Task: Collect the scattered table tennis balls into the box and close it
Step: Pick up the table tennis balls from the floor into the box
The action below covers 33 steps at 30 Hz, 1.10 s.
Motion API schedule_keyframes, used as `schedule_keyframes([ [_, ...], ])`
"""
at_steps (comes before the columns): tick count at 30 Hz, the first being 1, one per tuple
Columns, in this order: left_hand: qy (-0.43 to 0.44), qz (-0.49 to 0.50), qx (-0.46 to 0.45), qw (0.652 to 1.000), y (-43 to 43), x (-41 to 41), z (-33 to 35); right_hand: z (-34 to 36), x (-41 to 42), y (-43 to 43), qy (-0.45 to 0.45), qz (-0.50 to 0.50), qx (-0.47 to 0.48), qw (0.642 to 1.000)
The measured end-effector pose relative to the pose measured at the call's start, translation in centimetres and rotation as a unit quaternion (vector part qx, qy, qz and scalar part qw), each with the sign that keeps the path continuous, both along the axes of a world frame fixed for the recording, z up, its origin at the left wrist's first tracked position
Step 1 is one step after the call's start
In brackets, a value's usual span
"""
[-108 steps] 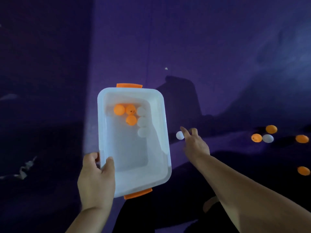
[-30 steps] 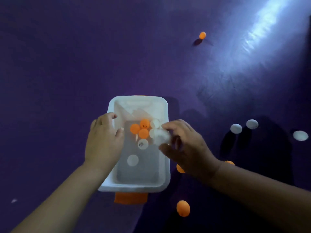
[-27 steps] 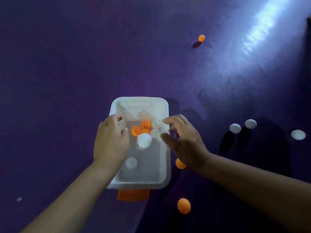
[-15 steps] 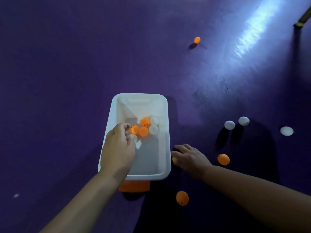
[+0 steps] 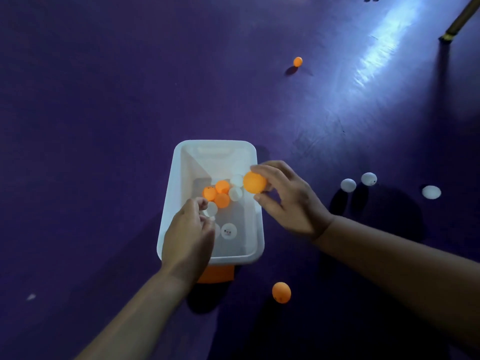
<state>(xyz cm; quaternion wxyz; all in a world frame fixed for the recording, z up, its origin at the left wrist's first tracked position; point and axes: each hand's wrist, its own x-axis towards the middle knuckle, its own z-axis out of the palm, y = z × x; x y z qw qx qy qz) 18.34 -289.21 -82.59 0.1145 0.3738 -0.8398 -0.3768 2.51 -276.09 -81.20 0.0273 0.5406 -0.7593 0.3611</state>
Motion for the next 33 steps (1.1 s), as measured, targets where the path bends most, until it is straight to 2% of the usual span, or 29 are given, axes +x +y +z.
schedule_keyframes([
  [2,0.006,0.008,-0.002,1.0,-0.1,0.0,0.2,0.4,-0.2,-0.2,-0.008,-0.004,0.016,1.0],
  [6,0.052,-0.004,-0.031,0.998,0.2,0.1,0.8,-1.6,-3.2,3.1,-0.02,-0.12,0.027,0.992],
  [8,0.068,-0.016,-0.037,0.997,0.5,-0.1,1.0,-3.6,-5.5,6.2,-0.06,-0.185,0.1,0.976],
  [10,0.077,-0.044,-0.043,0.995,0.8,-0.5,1.1,-5.1,-6.9,9.4,-0.085,-0.229,0.219,0.945],
  [15,0.092,-0.096,-0.077,0.988,1.7,-1.1,0.7,-7.6,-6.1,14.3,-0.118,-0.185,0.451,0.865],
  [18,0.124,-0.129,-0.114,0.977,2.4,-1.1,0.2,-8.5,-5.1,15.9,-0.086,-0.129,0.525,0.837],
  [20,0.134,-0.149,-0.131,0.971,2.8,-1.2,-0.1,-8.4,-5.0,16.5,-0.064,-0.121,0.534,0.834],
  [23,0.133,-0.144,-0.126,0.972,3.1,-1.5,-0.4,-7.6,-5.4,15.7,-0.091,-0.18,0.454,0.868],
  [25,0.128,-0.116,-0.125,0.977,3.1,-1.5,-0.5,-6.6,-5.5,14.1,-0.118,-0.219,0.33,0.911],
  [28,0.104,-0.045,-0.082,0.99,2.4,-1.4,-0.4,-4.1,-4.8,10.3,-0.09,-0.23,0.142,0.959],
  [30,0.084,-0.011,-0.069,0.994,1.8,-1.3,-0.6,-2.1,-3.4,7.2,-0.098,-0.215,0.056,0.97],
  [33,0.071,0.025,-0.071,0.995,1.3,-1.2,-1.1,0.0,-0.9,3.4,-0.187,-0.116,-0.015,0.975],
])
